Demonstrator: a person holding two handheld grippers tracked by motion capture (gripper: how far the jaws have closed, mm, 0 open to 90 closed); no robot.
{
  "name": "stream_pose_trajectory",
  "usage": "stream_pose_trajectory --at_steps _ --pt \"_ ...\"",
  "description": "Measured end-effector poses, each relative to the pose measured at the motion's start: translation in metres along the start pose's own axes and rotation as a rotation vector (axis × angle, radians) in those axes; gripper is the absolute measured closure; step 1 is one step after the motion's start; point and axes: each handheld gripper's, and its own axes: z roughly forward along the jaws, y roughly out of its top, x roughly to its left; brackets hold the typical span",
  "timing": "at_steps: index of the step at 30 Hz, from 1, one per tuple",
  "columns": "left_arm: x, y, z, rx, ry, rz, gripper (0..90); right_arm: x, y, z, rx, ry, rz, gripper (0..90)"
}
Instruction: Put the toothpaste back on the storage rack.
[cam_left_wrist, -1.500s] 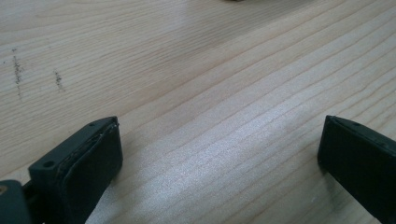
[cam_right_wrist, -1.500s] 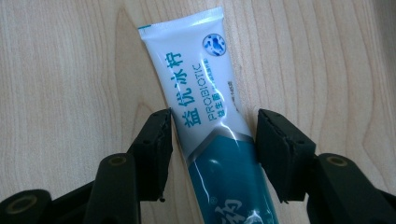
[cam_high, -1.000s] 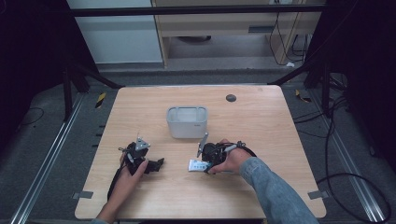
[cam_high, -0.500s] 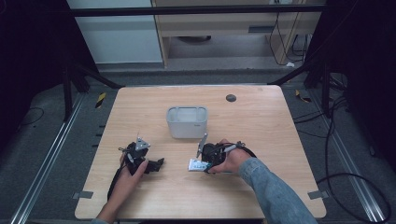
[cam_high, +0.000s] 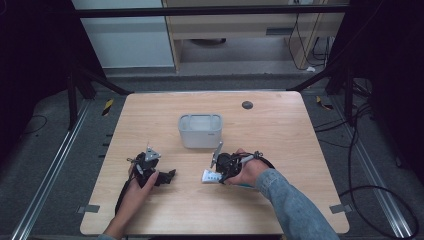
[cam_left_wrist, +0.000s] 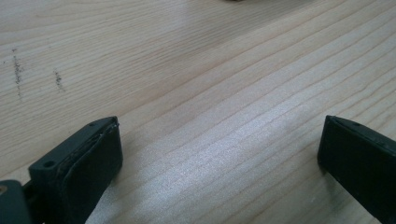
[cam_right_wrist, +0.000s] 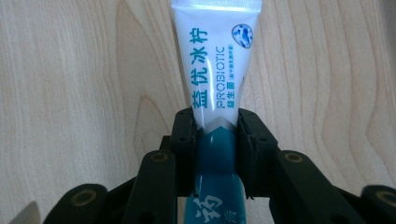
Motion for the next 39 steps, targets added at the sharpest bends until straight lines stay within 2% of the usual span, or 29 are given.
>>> stream_pose_trajectory --at_steps 3,9,16,22,31,39 --pt "0.000 0.000 0.000 0.000 0.000 0.000 0.0 0.001 0.000 -0.001 -0.001 0.016 0.014 72.9" --pt "0.000 0.000 0.000 0.000 0.000 0.000 0.0 0.001 -0.002 -0.005 -0.025 0.006 0.030 78.5" --pt "0.000 0.000 0.000 0.000 0.000 0.000 0.0 0.004 -0.002 -0.009 -0.025 -0.011 0.034 79.5" --pt "0.000 0.000 0.000 0.000 0.000 0.000 0.0 0.005 -0.001 -0.020 -0.032 -0.023 0.045 79.8" --pt "0.000 0.000 0.000 0.000 0.000 0.000 0.0 0.001 -0.002 -0.040 -0.072 -0.068 0.070 79.9" --pt "0.000 0.000 0.000 0.000 0.000 0.001 0.0 0.000 -0.004 -0.056 -0.133 -0.111 0.094 80.0"
